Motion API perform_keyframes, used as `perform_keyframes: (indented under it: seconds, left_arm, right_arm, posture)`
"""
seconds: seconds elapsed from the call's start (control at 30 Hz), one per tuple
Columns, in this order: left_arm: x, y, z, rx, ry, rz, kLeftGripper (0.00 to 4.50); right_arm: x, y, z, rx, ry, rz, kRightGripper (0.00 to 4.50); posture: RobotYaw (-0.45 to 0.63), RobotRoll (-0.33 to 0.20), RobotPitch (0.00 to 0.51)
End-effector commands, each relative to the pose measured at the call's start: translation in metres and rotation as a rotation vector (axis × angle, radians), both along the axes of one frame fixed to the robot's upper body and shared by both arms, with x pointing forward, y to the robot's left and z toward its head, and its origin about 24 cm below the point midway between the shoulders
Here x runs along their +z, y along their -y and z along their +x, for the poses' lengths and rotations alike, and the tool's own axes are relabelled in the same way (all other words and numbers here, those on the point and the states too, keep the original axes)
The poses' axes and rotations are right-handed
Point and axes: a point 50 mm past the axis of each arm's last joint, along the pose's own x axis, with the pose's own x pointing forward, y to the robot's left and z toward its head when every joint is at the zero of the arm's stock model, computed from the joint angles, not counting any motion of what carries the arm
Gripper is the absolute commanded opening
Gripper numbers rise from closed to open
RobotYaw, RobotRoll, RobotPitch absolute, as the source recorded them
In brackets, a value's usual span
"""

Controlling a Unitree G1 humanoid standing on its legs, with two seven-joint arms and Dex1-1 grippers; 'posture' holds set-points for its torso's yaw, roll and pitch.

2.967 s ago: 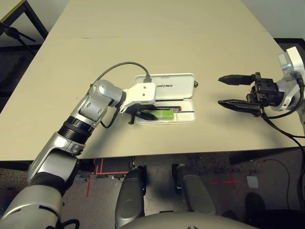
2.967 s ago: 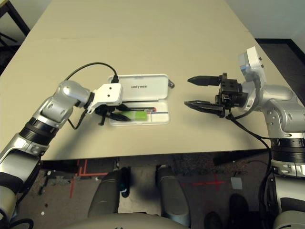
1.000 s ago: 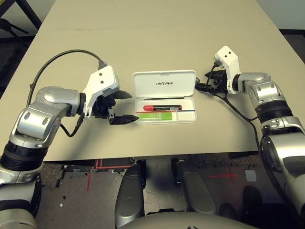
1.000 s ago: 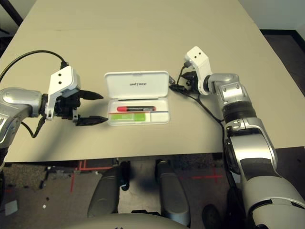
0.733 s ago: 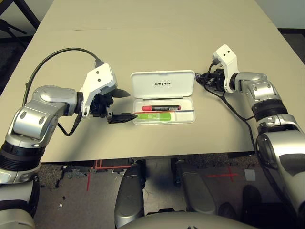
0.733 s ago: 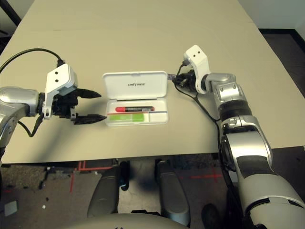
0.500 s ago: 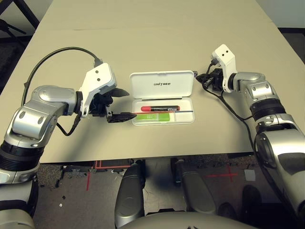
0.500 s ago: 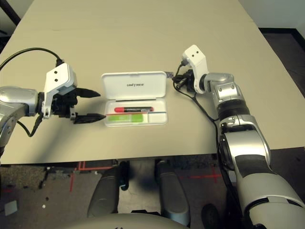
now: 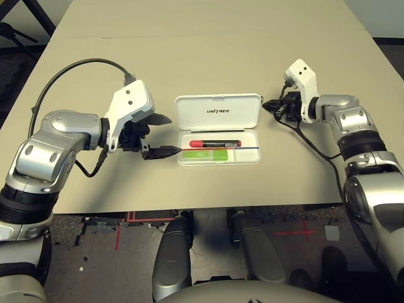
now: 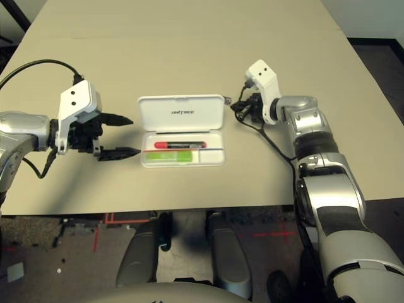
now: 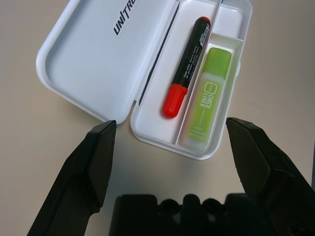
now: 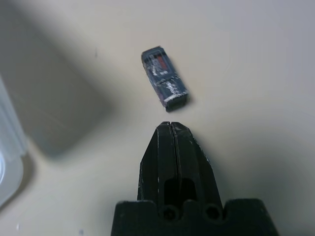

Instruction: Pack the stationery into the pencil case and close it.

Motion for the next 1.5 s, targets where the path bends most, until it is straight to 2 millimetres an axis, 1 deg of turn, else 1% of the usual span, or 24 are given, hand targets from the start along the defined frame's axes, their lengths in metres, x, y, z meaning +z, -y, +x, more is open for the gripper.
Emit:
perform_keyframes:
  seconds: [0.03, 0.2, 0.3, 0.37, 0.4, 0.43, 0.47, 0.6, 0.63, 0.77, 0.93, 1.17, 1.5]
  left_arm:
    - [-0.004, 0.001, 0.002, -0.003, -0.014, 0.000, 4.50]
    - [-0.003, 0.003, 0.004, -0.006, -0.010, -0.003, 4.50]
    - [-0.003, 0.003, 0.005, -0.009, -0.008, -0.004, 4.50]
    - [-0.003, 0.003, 0.004, -0.010, -0.009, -0.004, 4.50]
    - [-0.003, 0.003, 0.003, -0.010, -0.009, -0.005, 4.50]
    - [-0.003, 0.003, 0.003, -0.010, -0.009, -0.005, 4.50]
    - [-0.003, 0.003, 0.003, -0.008, -0.010, -0.006, 4.50]
    - [-0.002, 0.003, 0.000, -0.002, -0.011, -0.005, 4.50]
    - [-0.002, 0.003, -0.001, 0.000, -0.011, -0.005, 4.50]
    - [-0.002, 0.003, -0.004, 0.011, -0.011, -0.007, 4.50]
    - [-0.003, 0.003, -0.006, 0.020, -0.013, -0.011, 4.50]
    - [-0.003, 0.004, -0.011, 0.026, -0.020, -0.017, 4.50]
    - [-0.001, 0.003, -0.018, 0.036, -0.027, -0.031, 4.50]
  right_arm:
    - [0.004, 0.007, -0.007, 0.022, 0.000, -0.021, 0.02]
    - [0.014, 0.010, -0.012, 0.080, 0.053, -0.054, 0.02]
    - [0.018, 0.008, -0.015, 0.133, 0.062, -0.095, 0.58]
    - [0.021, 0.005, -0.015, 0.162, 0.063, -0.111, 1.27]
    - [0.023, 0.003, -0.015, 0.179, 0.068, -0.118, 1.73]
    - [0.025, 0.002, -0.014, 0.188, 0.073, -0.124, 2.04]
    - [0.027, 0.000, -0.013, 0.197, 0.078, -0.127, 2.50]
    - [0.031, -0.004, -0.009, 0.223, 0.096, -0.152, 3.97]
    - [0.032, -0.005, -0.008, 0.228, 0.102, -0.162, 4.45]
    - [0.035, -0.008, -0.003, 0.233, 0.126, -0.176, 4.45]
    - [0.035, -0.013, 0.004, 0.235, 0.132, -0.181, 4.45]
    - [0.025, -0.022, 0.010, 0.250, 0.126, -0.182, 4.45]
    - [0.012, -0.023, 0.012, 0.244, 0.107, -0.198, 4.45]
  posture:
    - [0.06, 0.000, 0.244]
    - [0.05, 0.000, 0.240]
    - [0.05, 0.000, 0.240]
    - [0.06, 0.000, 0.240]
    - [0.06, 0.000, 0.240]
    - [0.06, 0.000, 0.239]
    - [0.07, 0.000, 0.241]
    - [0.08, 0.000, 0.241]
    - [0.09, 0.000, 0.241]
    - [0.10, 0.000, 0.240]
    - [0.10, 0.000, 0.241]
    - [0.12, 0.000, 0.254]
    - [0.15, 0.000, 0.284]
